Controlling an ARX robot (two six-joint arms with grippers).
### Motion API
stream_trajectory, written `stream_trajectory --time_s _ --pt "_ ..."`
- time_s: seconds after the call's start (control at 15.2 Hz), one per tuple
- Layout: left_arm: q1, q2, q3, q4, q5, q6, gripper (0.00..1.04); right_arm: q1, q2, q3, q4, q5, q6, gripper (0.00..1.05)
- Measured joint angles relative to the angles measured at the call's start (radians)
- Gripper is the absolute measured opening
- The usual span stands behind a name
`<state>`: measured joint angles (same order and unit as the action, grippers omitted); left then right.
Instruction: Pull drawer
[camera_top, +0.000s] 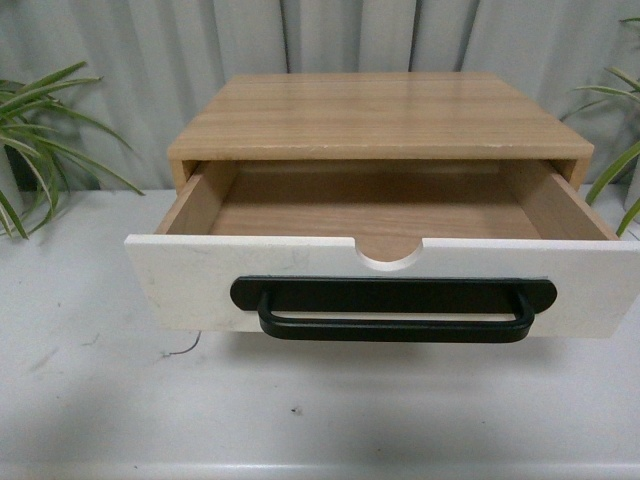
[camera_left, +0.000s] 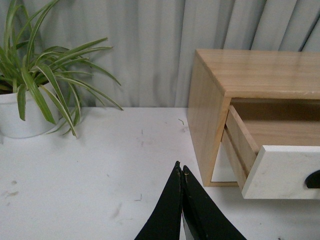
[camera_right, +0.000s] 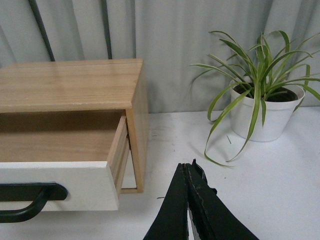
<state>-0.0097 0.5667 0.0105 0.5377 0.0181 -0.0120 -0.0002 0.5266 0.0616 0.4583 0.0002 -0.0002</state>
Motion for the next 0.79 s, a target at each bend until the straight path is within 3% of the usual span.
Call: stream_trajectory --time_s 0.2,0.26,0.79 --pt "0.011 -0.119 -0.001 -0.087 -0.019 0.001 0.02 0.0 -0.089 -0.021 -0.067 0.0 0.0 0.02" --pt "0.011 -0.151 -0.001 -0.126 -0.019 0.001 0.02 0.0 -0.105 -0.049 -0.023 0.0 0.0 0.02" --pt "0.01 -0.363 -0.001 -0.335 -0.019 0.001 0.02 0.0 -0.314 -0.049 -0.246 0.0 0.0 0.02"
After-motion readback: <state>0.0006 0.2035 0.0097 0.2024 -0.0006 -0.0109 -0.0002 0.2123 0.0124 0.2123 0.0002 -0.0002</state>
